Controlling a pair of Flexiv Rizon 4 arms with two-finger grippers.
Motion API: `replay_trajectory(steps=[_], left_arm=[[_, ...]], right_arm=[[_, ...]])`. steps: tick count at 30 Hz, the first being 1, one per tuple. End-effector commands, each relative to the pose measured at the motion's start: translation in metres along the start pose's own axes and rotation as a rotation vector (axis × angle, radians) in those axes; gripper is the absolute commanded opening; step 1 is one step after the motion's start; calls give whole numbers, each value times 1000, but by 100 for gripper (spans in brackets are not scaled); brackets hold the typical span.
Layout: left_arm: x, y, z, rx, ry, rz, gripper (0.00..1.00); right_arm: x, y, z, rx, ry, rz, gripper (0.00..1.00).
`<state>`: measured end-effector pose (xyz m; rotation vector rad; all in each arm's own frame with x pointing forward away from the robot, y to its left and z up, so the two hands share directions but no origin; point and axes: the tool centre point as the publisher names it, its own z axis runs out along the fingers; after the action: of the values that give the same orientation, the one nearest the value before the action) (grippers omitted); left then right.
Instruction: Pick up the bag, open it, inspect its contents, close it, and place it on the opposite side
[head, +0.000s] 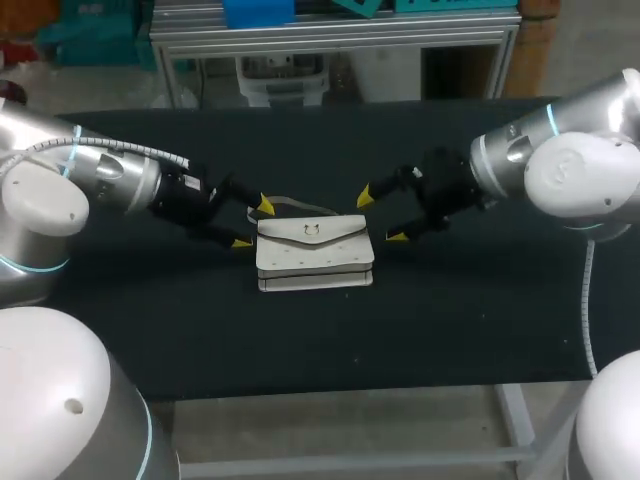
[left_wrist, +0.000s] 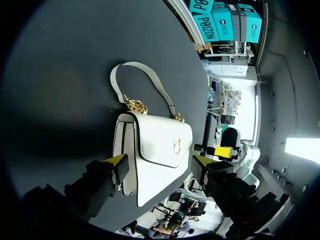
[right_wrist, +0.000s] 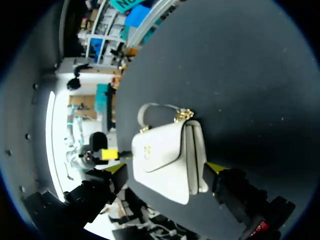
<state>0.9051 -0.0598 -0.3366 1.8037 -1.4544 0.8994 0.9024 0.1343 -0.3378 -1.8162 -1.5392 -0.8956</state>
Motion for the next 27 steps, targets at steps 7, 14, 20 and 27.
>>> replay_trajectory(steps=[7, 14, 20, 27], left_arm=[[-11, -9, 10, -52, 52, -13, 79], [-16, -9, 14, -77, 87, -6, 65], [-16, -10, 15, -102, 119, 3, 53], [-18, -13, 20, -147, 140, 1, 50]], right_arm=[[-5, 5, 19, 24, 76, 29, 100], [-2, 9, 25, 10, 102, 38, 98], [0, 14, 39, 31, 135, 43, 84], [-4, 14, 53, 49, 138, 54, 69]])
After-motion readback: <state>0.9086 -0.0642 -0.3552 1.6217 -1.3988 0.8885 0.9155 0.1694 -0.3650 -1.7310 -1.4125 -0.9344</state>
